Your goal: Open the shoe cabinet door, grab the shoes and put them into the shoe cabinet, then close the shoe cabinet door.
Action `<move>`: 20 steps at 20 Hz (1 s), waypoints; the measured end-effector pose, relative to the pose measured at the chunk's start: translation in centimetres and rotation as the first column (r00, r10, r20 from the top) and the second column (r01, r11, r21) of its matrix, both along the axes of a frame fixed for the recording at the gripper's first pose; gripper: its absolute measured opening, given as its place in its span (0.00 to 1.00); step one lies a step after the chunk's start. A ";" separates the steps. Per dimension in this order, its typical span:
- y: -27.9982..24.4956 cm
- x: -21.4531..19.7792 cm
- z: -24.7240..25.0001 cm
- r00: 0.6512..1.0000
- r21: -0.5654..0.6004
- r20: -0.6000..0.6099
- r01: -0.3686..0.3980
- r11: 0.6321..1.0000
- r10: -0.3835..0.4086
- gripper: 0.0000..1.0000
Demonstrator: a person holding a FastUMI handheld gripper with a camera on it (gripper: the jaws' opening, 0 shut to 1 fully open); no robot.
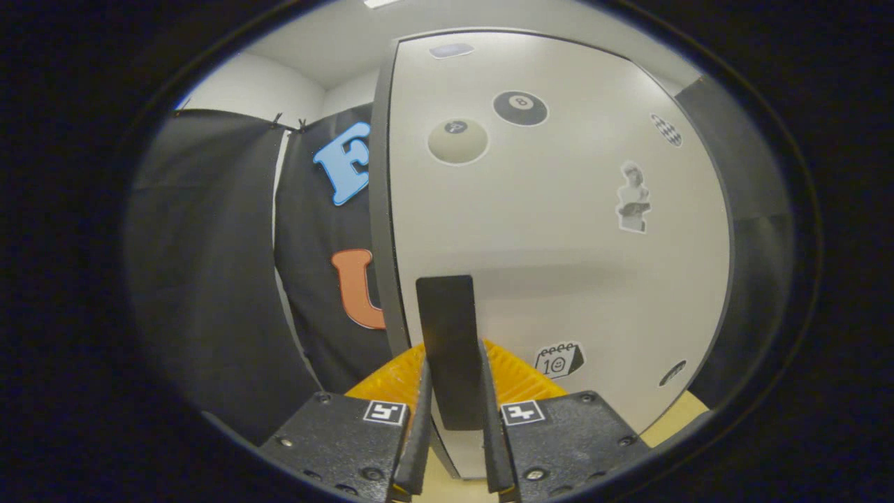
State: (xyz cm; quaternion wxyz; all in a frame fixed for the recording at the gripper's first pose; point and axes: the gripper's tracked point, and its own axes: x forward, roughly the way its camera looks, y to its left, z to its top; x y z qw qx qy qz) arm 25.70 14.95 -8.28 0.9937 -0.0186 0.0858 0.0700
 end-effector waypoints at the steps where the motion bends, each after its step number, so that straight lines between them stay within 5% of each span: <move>1: 0.0 -0.2 0.1 1.000 -0.014 -0.003 -0.023 1.000 0.023 0.35; 20: -3.1 -7.7 0.7 0.965 -0.026 -0.111 -0.241 0.970 0.237 0.34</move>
